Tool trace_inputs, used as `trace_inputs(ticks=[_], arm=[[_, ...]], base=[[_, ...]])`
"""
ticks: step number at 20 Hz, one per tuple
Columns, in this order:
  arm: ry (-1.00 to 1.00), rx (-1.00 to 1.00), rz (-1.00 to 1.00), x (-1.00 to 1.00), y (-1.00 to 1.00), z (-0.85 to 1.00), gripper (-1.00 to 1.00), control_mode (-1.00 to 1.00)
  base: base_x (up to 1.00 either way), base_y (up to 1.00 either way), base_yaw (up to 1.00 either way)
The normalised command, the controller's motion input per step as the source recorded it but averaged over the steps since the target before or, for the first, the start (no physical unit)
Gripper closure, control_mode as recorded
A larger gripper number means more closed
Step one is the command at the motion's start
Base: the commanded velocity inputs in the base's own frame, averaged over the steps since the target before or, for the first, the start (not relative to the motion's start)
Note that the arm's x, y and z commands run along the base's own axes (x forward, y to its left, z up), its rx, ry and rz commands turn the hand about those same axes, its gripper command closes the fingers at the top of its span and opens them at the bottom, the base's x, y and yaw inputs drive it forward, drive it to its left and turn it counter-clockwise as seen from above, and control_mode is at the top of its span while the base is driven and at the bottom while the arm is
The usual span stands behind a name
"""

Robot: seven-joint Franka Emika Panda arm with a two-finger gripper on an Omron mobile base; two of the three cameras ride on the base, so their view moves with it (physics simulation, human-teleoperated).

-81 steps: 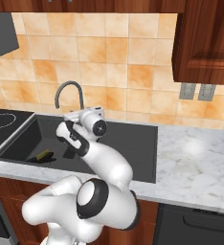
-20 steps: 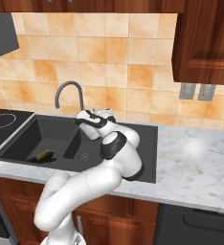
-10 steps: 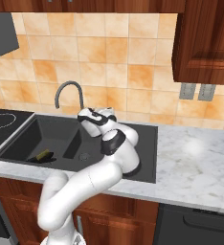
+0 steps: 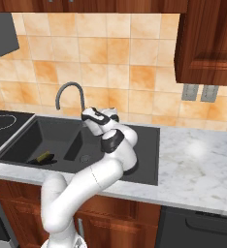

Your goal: Pick the pan and sponge and place them into the sink. Then turn on the water.

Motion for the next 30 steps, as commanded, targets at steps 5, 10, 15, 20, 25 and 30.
trace_inputs(ticks=[5,10,15,20,25,30], arm=[[0.00,0.00,0.00,0.37,0.00,-0.20,-1.00,-1.00],[0.00,0.00,0.00,0.34,0.00,-0.21,-1.00,-1.00],[0.00,0.00,0.00,0.37,-0.01,-0.20,-1.00,-1.00],[0.00,0.00,-0.03,0.33,-0.67,-0.09,-1.00,-1.00],[0.00,0.00,-0.02,0.26,-1.00,-0.07,-1.00,-1.00],[0.00,0.00,-0.02,0.23,-1.00,-0.13,-1.00,-1.00]], base=[[0.00,0.00,0.00],[0.00,0.00,0.00],[0.00,0.00,0.00],[0.00,0.00,0.00],[0.00,0.00,0.00],[0.00,0.00,0.00]])
